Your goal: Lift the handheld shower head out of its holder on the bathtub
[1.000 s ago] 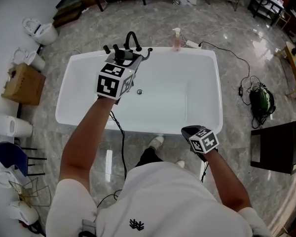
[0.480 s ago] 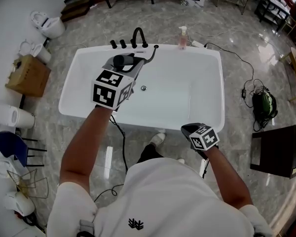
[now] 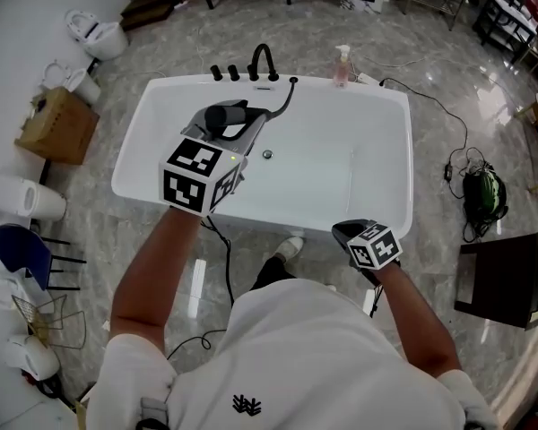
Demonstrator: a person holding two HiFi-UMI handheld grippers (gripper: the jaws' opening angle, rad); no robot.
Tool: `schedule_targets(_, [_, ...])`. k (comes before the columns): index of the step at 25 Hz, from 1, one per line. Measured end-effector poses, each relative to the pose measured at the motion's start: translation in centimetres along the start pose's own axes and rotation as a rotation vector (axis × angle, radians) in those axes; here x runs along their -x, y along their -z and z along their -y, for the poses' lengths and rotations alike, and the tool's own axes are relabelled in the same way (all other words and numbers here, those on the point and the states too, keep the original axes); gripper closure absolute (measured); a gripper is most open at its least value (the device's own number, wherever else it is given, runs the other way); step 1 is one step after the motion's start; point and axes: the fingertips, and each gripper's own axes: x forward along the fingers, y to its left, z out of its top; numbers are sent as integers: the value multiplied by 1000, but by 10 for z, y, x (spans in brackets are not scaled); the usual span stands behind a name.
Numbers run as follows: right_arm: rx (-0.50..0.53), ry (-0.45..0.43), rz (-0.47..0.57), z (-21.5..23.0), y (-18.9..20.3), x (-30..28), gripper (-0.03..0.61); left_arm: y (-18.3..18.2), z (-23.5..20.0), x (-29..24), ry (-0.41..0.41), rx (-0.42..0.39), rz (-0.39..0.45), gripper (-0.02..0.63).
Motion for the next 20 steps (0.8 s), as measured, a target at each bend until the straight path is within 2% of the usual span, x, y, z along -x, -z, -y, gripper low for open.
schedule_targets(11, [21, 0, 9, -4, -4, 3, 565, 18, -3, 17, -22, 24, -23, 474])
schedule_targets(20, [18, -1, 4, -4, -9, -3, 565, 23, -3, 16, -10, 30, -26, 473])
